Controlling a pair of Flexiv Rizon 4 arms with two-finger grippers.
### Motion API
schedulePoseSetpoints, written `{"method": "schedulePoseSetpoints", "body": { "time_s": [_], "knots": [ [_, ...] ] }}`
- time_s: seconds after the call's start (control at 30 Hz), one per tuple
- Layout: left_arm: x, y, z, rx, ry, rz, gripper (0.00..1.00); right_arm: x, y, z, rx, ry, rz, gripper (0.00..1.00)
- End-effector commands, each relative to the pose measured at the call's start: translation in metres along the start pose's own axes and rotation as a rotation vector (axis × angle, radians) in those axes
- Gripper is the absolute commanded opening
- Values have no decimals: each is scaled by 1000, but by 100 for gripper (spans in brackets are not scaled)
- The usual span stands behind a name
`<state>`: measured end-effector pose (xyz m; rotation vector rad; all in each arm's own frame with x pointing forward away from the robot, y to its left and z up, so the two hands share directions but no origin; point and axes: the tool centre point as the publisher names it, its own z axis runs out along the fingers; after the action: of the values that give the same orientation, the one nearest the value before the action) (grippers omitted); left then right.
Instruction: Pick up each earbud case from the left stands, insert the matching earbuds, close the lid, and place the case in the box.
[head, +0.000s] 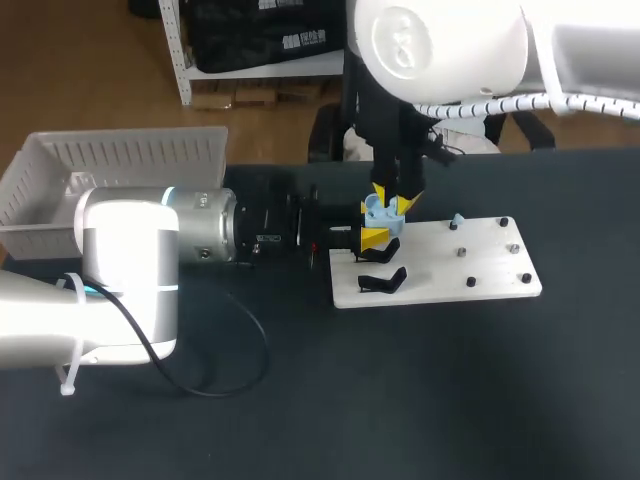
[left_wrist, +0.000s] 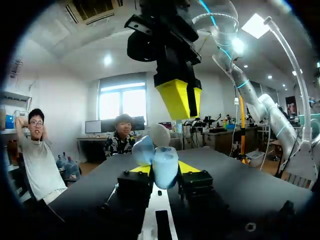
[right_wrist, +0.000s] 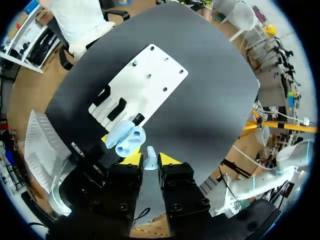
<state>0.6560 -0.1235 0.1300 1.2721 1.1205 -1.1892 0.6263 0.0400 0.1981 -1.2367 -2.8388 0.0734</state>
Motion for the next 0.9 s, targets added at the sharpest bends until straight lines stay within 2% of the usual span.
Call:
{"method": "schedulePoseSetpoints", "body": {
  "time_s": [0.03,0.3,0.53,0.9],
  "knots": [
    [2,0,0,-2,-6,4,0,-4,9,-3,29,10,4,0],
    [2,0,0,-2,-6,4,0,-2,10,-1,29,16,1,0],
    [2,0,0,-2,-6,4,0,5,15,10,34,-18,10,0],
    [2,0,0,-2,-6,4,0,1,15,6,-5,-19,60,0]
  ]
}}
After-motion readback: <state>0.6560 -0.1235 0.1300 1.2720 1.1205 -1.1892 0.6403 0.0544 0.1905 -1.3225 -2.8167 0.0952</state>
